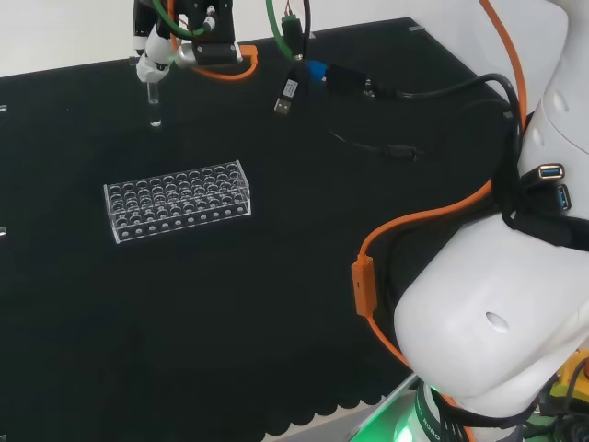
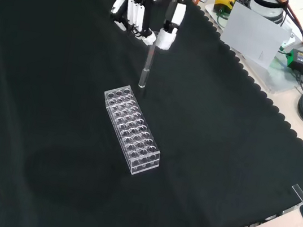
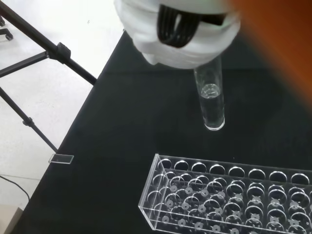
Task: Put the test tube back in the rack.
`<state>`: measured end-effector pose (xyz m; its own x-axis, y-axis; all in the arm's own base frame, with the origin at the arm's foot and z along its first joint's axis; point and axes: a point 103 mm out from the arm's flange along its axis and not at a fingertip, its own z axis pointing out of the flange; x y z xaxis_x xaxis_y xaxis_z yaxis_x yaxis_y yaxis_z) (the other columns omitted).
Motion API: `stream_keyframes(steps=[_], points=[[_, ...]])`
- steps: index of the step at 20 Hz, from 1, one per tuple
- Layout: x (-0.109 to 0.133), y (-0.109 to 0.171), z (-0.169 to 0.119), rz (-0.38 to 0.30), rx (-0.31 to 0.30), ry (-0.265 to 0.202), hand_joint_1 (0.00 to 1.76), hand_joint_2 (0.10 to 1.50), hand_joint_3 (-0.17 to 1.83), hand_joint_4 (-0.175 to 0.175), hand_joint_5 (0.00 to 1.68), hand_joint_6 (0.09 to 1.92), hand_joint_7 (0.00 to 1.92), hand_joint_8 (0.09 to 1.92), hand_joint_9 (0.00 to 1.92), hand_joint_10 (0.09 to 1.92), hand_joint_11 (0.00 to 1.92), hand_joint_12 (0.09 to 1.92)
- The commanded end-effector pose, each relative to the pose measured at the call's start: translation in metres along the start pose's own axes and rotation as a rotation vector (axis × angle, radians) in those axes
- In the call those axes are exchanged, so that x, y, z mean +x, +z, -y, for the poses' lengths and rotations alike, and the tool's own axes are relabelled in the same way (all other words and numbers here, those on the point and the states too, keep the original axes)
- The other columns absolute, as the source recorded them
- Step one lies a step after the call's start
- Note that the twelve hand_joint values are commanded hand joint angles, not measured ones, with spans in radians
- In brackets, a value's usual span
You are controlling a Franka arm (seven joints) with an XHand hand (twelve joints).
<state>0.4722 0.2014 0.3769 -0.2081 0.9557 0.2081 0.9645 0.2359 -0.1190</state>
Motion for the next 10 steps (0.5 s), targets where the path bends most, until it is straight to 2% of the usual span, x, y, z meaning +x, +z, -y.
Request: stream_keyframes(steps=[1,10], points=[[0.000,0.002,0.001,0.001,0.005,-0.005,1.31,0.72,0.54,-0.175,1.24,0.65,1.30,0.61,1.18,0.53,0.48,1.37],[0.008,0.018,-0.003,-0.007,0.029,-0.015,1.31,0.72,0.54,-0.175,1.24,0.64,1.31,0.61,1.18,0.53,0.48,1.37]])
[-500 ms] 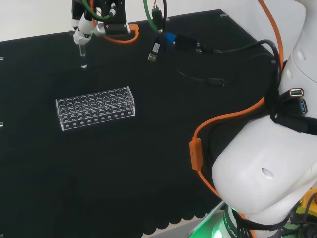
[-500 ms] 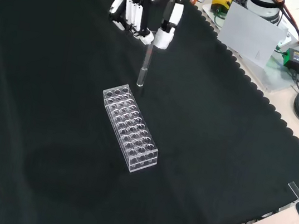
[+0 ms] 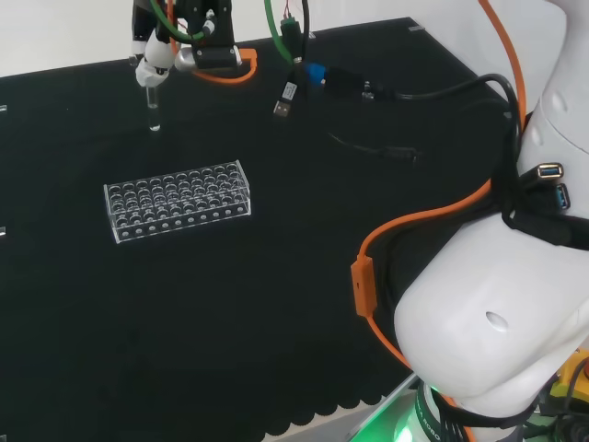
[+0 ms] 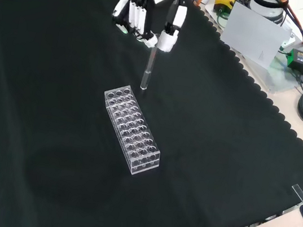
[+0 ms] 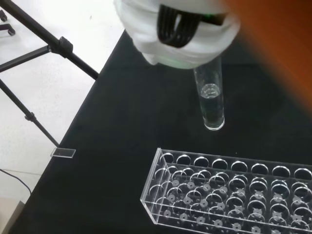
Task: Put the test tube back in the rack.
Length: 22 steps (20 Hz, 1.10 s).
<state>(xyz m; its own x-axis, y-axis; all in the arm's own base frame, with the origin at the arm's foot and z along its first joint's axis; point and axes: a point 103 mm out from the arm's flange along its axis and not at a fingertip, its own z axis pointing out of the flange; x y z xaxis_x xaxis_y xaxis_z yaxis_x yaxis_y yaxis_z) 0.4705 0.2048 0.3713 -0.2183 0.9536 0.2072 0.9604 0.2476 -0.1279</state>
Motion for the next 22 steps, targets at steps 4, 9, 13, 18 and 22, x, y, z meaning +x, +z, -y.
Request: stream_keyframes(steps=[4,9,13,18,22], points=[[0.012,0.028,-0.005,-0.022,0.042,-0.014,1.31,0.72,0.54,-0.175,1.24,0.64,1.31,0.61,1.18,0.53,0.48,1.37],[0.013,0.044,-0.007,-0.036,0.067,-0.014,1.31,0.72,0.54,-0.175,1.24,0.64,1.31,0.61,1.18,0.53,0.48,1.37],[0.008,0.060,-0.006,-0.047,0.096,-0.001,1.31,0.72,0.54,-0.175,1.24,0.64,1.31,0.60,1.18,0.53,0.48,1.37],[-0.001,0.080,-0.007,-0.051,0.132,0.016,1.31,0.72,0.54,-0.175,1.24,0.64,1.31,0.60,1.18,0.53,0.48,1.37],[-0.004,0.090,-0.010,-0.057,0.148,0.019,1.31,0.72,0.54,-0.175,1.25,0.64,1.31,0.60,1.18,0.53,0.48,1.37]])
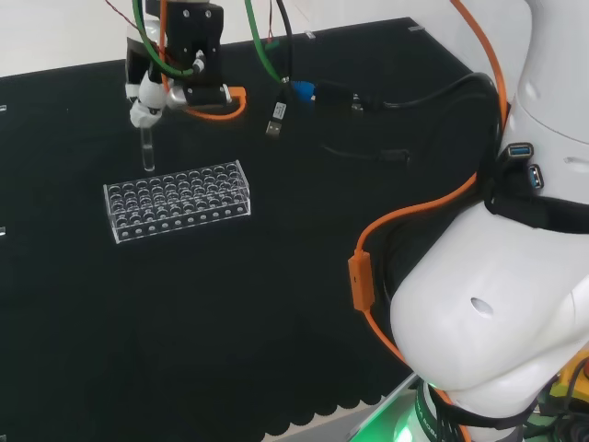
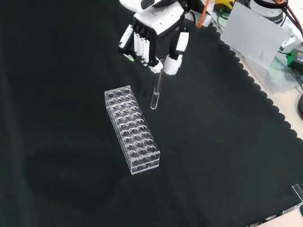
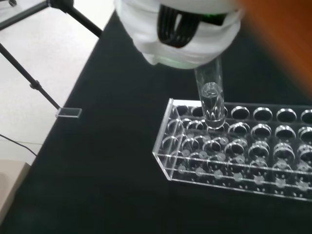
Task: Put the test tube back in the rack.
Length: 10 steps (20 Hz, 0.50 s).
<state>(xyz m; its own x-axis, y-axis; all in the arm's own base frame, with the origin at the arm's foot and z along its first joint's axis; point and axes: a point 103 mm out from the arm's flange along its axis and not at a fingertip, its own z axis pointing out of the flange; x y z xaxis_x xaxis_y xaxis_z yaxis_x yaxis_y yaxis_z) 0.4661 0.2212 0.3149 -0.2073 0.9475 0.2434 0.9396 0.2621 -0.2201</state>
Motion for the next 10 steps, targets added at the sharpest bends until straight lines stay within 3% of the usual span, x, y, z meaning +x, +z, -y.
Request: stream_keyframes(steps=[1,10], points=[[-0.011,0.033,-0.006,-0.021,0.056,0.016,1.31,0.72,0.54,-0.175,1.25,0.64,1.31,0.60,1.18,0.53,0.48,1.37],[-0.003,0.041,-0.019,-0.019,0.068,-0.008,1.31,0.72,0.54,-0.175,1.25,0.64,1.31,0.60,1.18,0.52,0.48,1.37]])
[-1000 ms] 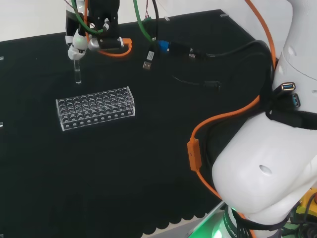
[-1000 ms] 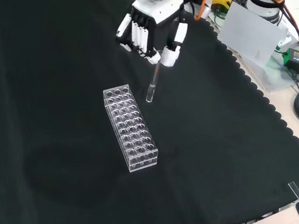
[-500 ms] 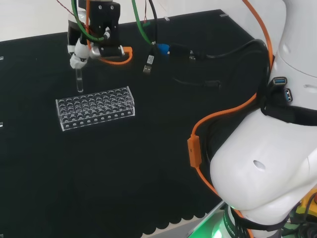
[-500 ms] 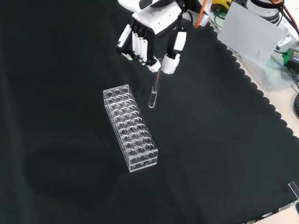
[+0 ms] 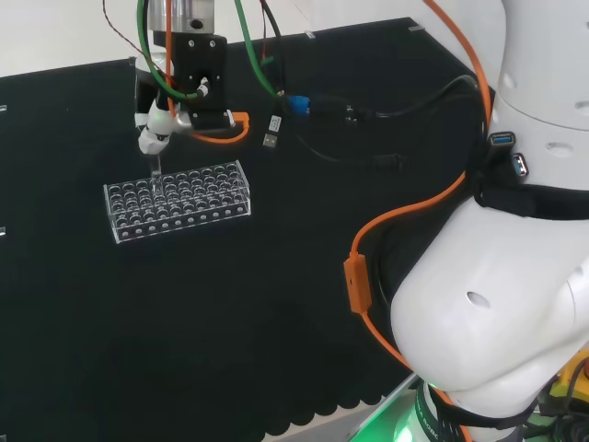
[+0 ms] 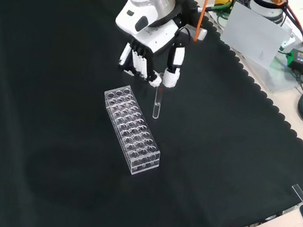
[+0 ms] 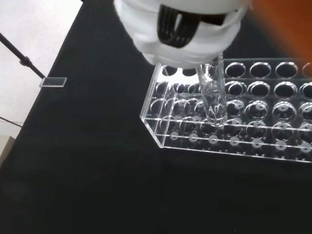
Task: Put the test tube back in the rack.
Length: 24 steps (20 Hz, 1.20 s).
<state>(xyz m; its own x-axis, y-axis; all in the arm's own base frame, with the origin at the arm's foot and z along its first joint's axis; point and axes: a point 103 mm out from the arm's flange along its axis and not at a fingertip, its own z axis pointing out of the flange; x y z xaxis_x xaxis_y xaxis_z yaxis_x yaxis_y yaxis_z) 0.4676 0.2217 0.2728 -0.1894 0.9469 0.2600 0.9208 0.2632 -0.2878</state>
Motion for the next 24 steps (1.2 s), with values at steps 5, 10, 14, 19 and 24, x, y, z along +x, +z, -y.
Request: stream_keyframes(steps=[5,10,14,19,24], points=[[0.011,0.000,-0.019,0.008,-0.005,-0.031,1.31,0.72,0.54,-0.175,1.25,0.64,1.31,0.60,1.18,0.52,0.48,1.37],[0.009,0.003,-0.025,0.021,0.006,-0.020,1.31,0.72,0.54,-0.175,1.25,0.64,1.31,0.60,1.18,0.52,0.48,1.37],[0.003,0.012,-0.034,0.032,0.014,-0.009,1.31,0.72,0.54,-0.175,1.25,0.64,1.31,0.60,1.18,0.52,0.48,1.37],[-0.004,0.016,-0.039,0.038,0.018,0.007,1.31,0.72,0.54,-0.175,1.25,0.64,1.31,0.60,1.18,0.52,0.48,1.37],[-0.006,0.016,-0.041,0.034,0.023,0.013,1.31,0.72,0.54,-0.175,1.25,0.64,1.31,0.60,1.18,0.52,0.48,1.37]])
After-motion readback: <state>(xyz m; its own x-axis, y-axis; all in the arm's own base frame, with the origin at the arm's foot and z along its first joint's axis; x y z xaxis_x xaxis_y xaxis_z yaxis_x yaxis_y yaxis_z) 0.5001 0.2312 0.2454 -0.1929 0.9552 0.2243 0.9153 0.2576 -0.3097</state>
